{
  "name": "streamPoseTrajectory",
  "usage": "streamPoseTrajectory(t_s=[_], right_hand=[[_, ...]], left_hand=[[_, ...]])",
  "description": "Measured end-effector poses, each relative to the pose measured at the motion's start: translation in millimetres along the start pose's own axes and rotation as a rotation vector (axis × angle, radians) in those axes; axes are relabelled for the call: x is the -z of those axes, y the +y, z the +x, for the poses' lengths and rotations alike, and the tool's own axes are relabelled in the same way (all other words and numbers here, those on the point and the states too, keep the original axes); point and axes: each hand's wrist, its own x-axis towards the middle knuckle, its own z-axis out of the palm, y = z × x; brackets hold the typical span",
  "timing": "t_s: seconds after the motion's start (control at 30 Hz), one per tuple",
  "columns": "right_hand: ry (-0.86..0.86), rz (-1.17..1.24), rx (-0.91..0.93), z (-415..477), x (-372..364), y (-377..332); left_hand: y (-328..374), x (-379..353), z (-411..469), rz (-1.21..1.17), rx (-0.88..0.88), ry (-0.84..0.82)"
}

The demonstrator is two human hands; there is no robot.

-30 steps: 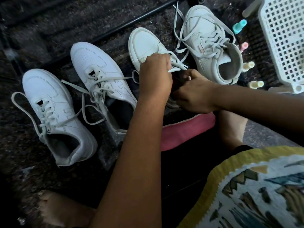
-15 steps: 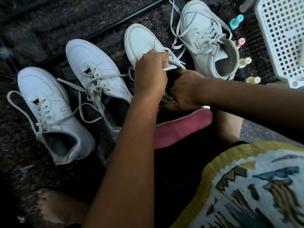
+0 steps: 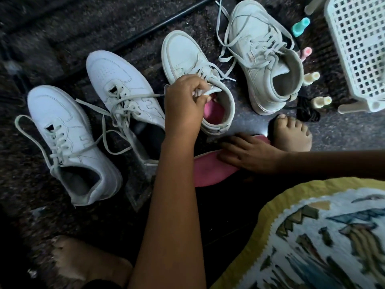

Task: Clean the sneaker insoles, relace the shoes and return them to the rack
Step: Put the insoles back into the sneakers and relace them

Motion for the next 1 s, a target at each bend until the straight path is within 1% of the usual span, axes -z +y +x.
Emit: streamPoseTrajectory(t_s=[0.03,0.07,0.1,0.13,0.17,0.2,0.23,0.27,0.3,0.33,0.37,0.4,0.43,0.47,0.5,0.53,0.57,0.6,0.63,0.67,0.73,0.77,0.8,0.83,0.87,0.9,0.93,0.97,1.0], right_hand=[[-0.057,0.022,-0.079,4,-59,11],[-0.102,0.053,-0.065,3,-108,16],[-0.210,0.104,-0.004,0,-92,20],[-0.164,0.124,0.014,-5,-143,26],[-0.149,0.191,0.035,-3,-160,25],[-0.255,0.243,0.033,-4,-139,26],[-0.167,0.199,0.045,-5,-86,24],[-0.173,0.259,0.061,-5,-90,13],[-0.192,0.337,0.082,-11,-30,4],[-0.116,0.401,0.181,-12,30,-3],[0.016,0.508,0.183,-7,39,4],[-0.016,0.563,0.210,-10,83,6],[0.024,0.550,0.227,-18,123,6],[0.069,0.556,0.143,-27,108,12],[0.069,0.557,-0.019,-39,120,17],[0.046,0.567,-0.180,-51,117,22],[0.136,0.542,-0.226,-60,119,23],[0.165,0.577,-0.210,-68,123,28],[0.088,0.671,-0.203,-80,138,36],[0.094,0.759,-0.220,-92,150,43],[0.150,0.766,-0.348,-109,161,55],[0.212,0.729,-0.381,-119,144,55],[0.238,0.733,-0.572,-128,109,53],[0.236,0.620,-0.745,-148,43,76],[0.174,0.501,-0.793,-152,-22,81],[0.089,0.558,-0.787,-137,-72,76],[-0.113,0.642,-0.780,-115,-110,58],[-0.175,0.650,-0.837,-86,-112,47],[-0.193,0.480,-0.974,-51,-96,38]], left_hand=[[-1,0,-3,-0.051,0.014,0.022],[-2,1,-6,-0.115,0.042,0.055],[-2,2,-7,-0.198,0.094,0.094],[-1,4,-8,-0.293,0.156,0.139],[1,7,-9,-0.380,0.210,0.190],[2,11,-8,-0.453,0.235,0.240],[3,15,-6,-0.500,0.234,0.280],[4,19,-4,-0.523,0.221,0.305],[5,24,-2,-0.515,0.202,0.314],[6,27,-1,-0.482,0.183,0.310],[8,30,-1,-0.428,0.159,0.301],[9,33,-1,-0.360,0.128,0.285],[12,33,-2,-0.280,0.096,0.262],[13,32,-3,-0.194,0.074,0.234],[14,28,-5,-0.106,0.072,0.209],[15,23,-9,-0.025,0.093,0.195],[15,16,-13,0.048,0.130,0.198],[15,7,-19,0.101,0.165,0.217],[17,-2,-25,0.124,0.180,0.252],[19,-11,-30,0.124,0.163,0.309],[23,-26,-37,0.111,0.085,0.431],[27,-31,-37,0.088,0.041,0.469],[32,-34,-35,0.045,0.006,0.485],[38,-38,-33,-0.006,-0.025,0.481],[45,-42,-31,-0.045,-0.052,0.460],[51,-47,-29,-0.059,-0.075,0.423],[57,-53,-28,-0.054,-0.104,0.367],[62,-59,-27,-0.045,-0.134,0.295],[66,-66,-25,-0.023,-0.155,0.207]])
